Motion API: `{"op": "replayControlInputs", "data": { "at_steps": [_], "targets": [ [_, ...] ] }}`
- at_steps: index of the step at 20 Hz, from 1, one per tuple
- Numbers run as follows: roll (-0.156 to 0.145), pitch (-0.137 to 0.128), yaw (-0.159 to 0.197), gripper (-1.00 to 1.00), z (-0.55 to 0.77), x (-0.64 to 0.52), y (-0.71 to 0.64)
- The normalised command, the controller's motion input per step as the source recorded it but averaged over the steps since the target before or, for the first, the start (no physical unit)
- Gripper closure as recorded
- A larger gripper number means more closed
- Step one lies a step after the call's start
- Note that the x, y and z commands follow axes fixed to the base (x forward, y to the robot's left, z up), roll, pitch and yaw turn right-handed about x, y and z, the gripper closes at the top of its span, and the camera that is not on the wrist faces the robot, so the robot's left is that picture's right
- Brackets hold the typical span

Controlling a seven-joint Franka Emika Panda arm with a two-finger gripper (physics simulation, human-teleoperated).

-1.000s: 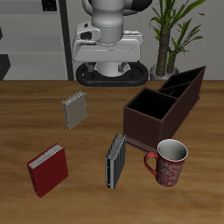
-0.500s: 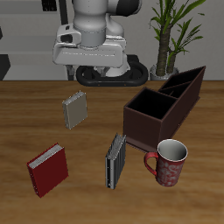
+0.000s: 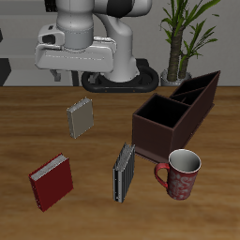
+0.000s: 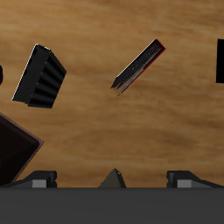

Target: Place the red book into the left desk caddy's front compartment

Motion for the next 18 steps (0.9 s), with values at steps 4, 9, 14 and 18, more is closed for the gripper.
{"op": "replayControlInputs", "data": {
  "at_steps": [4, 9, 14, 18],
  "targets": [
    [-0.005, -0.007, 0.046, -1.0, -0.02, 0.2, -0.23],
    [-0.039, -0.024, -0.02, -1.0, 0.04, 0.26, -0.43],
    [0.001, -0.03, -0.056, -1.0, 0.06, 0.18, -0.19],
    [-0.022, 0.002, -0.037, -1.0, -0.02, 0.3, -0.08]
  ]
}}
